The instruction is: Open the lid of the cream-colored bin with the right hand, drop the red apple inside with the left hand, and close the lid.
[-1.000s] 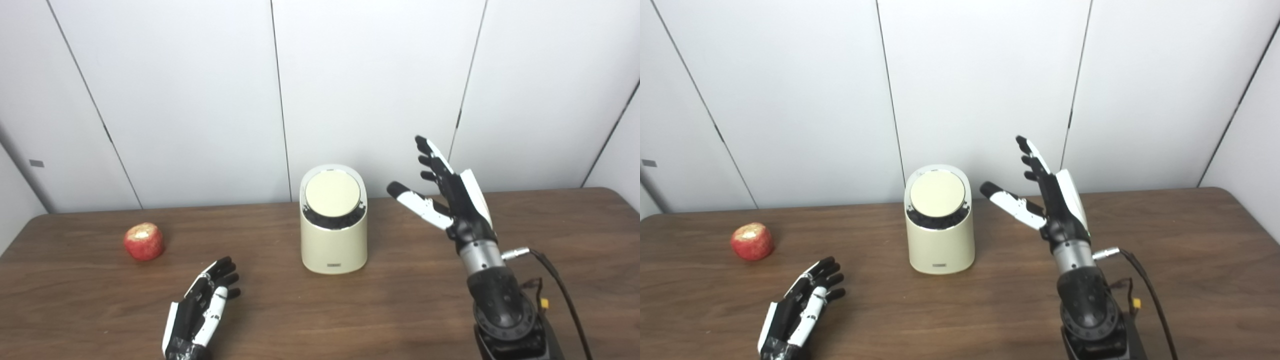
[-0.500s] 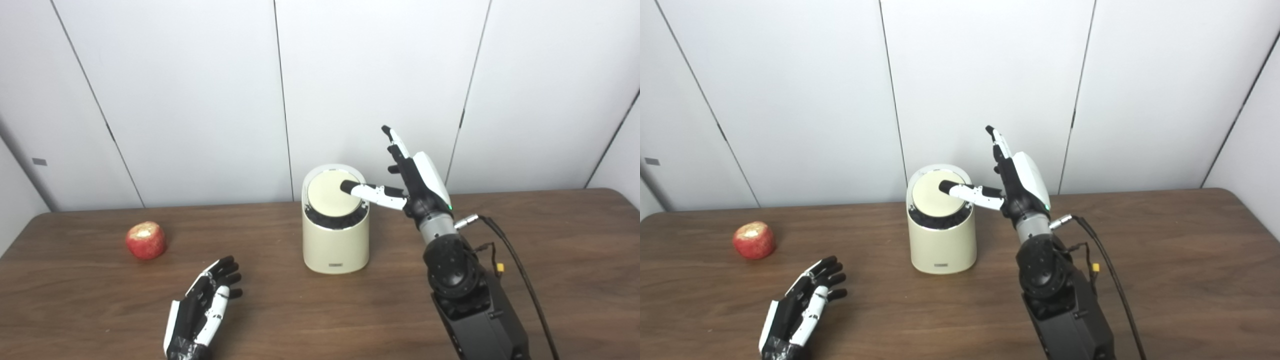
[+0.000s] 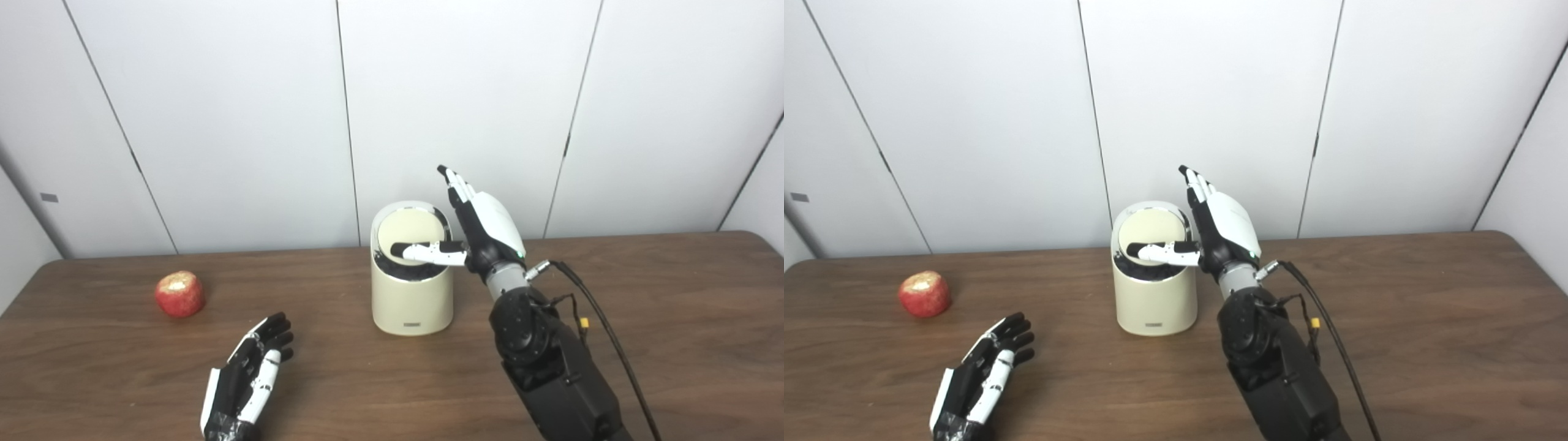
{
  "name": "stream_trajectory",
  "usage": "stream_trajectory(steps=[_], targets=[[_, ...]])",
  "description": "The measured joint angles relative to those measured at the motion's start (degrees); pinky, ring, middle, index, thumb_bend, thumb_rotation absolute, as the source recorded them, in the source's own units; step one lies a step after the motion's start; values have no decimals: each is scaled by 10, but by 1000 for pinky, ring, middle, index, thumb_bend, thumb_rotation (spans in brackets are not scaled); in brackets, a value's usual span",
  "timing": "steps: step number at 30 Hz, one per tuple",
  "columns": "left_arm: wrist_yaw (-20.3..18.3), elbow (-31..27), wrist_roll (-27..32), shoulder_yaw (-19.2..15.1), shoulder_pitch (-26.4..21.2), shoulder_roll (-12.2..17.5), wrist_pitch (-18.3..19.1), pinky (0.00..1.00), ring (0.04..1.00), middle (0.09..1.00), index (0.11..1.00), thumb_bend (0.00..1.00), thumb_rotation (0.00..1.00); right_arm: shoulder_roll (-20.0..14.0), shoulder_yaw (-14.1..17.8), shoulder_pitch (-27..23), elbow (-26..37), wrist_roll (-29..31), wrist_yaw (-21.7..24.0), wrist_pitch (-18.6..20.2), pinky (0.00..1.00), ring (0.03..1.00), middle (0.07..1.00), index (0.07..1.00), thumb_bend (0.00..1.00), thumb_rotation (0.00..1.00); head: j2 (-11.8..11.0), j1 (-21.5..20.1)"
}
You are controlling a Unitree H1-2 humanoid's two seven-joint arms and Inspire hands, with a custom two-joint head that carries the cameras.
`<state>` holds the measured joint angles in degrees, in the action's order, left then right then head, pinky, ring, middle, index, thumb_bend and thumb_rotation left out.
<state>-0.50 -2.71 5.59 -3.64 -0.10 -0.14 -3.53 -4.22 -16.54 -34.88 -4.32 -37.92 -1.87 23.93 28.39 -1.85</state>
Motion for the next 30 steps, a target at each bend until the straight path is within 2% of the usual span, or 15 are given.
stream_trajectory(steps=[3,10,15,24,26,30], targets=[[1,-1,-2,1,1,-1,2,786,814,822,822,205,468,2,-4,0,-6,-2,0,1,955,1000,1000,1000,887,509,1,0],[0,-4,0,1,3,-1,4,792,823,830,827,211,476,-6,-5,-2,-20,-16,0,1,945,1000,1000,998,771,404,2,-1],[-1,-4,1,1,4,-1,3,788,819,828,829,208,479,-9,-8,-9,-25,-18,-1,-1,939,1000,1000,998,725,410,3,-2],[1,-7,-4,3,6,-2,4,771,804,814,813,217,493,-9,-2,-13,-42,-12,1,-6,938,1000,1000,999,683,546,3,-3],[0,-7,-4,3,6,-2,4,783,815,821,818,204,461,-11,0,-13,-47,-12,1,-6,936,1000,1000,999,677,580,4,-4],[-1,-7,0,2,6,-2,4,802,823,828,826,209,457,-16,2,-13,-48,-13,1,-5,933,1000,1000,996,681,614,4,-4]])
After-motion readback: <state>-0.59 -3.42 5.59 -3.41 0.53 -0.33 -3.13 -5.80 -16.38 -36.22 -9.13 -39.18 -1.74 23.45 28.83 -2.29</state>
